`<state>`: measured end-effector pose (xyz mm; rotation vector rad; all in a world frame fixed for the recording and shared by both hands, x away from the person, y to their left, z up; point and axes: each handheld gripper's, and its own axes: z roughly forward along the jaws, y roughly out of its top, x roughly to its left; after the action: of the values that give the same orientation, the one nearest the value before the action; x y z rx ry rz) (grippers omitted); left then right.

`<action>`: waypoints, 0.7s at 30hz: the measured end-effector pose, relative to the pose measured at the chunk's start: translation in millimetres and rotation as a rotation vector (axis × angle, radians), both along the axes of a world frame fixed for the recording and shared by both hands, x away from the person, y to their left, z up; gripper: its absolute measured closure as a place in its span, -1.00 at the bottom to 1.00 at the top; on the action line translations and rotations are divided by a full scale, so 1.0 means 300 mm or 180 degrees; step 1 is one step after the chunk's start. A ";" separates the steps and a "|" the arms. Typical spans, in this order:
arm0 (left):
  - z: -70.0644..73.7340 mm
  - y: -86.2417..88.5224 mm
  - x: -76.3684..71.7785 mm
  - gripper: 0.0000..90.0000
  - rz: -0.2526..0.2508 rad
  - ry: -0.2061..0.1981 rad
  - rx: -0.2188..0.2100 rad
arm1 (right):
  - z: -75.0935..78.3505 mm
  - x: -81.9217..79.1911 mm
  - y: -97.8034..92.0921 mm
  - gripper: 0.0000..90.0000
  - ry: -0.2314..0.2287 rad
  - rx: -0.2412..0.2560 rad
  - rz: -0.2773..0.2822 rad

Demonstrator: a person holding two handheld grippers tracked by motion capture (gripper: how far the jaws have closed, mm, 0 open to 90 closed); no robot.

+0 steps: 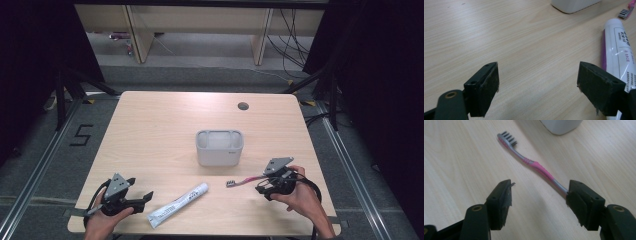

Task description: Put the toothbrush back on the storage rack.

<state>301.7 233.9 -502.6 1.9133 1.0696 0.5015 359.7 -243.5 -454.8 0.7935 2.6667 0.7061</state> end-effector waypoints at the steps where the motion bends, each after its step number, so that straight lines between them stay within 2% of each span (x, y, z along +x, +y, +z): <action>1: 0.000 0.001 0.001 -0.61 -0.0005 0.0008 0.0017 | -0.005 0.015 0.001 -0.12 -0.0004 -0.0041 0.0062; 4: 0.000 0.002 0.001 -0.61 -0.0015 0.0015 0.0041 | -0.006 0.023 0.004 -0.06 0.0044 -0.0070 0.0048; 6: 0.001 -0.001 0.001 -0.61 -0.0011 0.0007 0.0015 | -0.004 0.047 0.009 0.02 0.0030 -0.0138 0.0185; 7: 0.001 0.000 0.001 -0.61 -0.0010 0.0004 0.0014 | -0.002 0.049 0.015 0.03 0.0054 -0.0172 0.0159; 10: 0.001 0.001 0.002 -0.61 -0.0011 0.0009 0.0030 | -0.002 0.062 0.022 0.07 0.0079 -0.0168 0.0227; 11: 0.001 -0.001 0.002 -0.61 -0.0008 0.0004 0.0012 | -0.007 0.072 0.034 0.11 0.0089 -0.0232 0.0290; 13: 0.001 -0.001 0.002 -0.61 -0.0009 0.0005 0.0013 | -0.009 0.077 0.045 0.16 0.0139 -0.0275 0.0268; 14: 0.001 0.001 0.002 -0.61 -0.0015 0.0011 0.0036 | -0.012 0.085 0.050 0.19 0.0130 -0.0309 0.0352; 17: 0.001 0.001 0.003 -0.61 -0.0016 0.0010 0.0031 | -0.011 0.093 0.057 0.25 0.0125 -0.0352 0.0360; 18: 0.001 0.001 0.003 -0.61 -0.0010 0.0008 0.0030 | -0.010 0.104 0.062 0.28 0.0145 -0.0348 0.0416; 20: 0.001 0.002 0.003 -0.61 -0.0011 0.0005 0.0029 | -0.011 0.112 0.065 0.30 0.0187 -0.0384 0.0406; 21: 0.001 0.001 0.002 -0.61 -0.0009 0.0004 0.0024 | -0.013 0.120 0.066 0.32 0.0180 -0.0403 0.0465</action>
<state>302.4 234.3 -502.1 1.9219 1.0670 0.5033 395.7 -223.6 -458.8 0.5994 2.8100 0.5486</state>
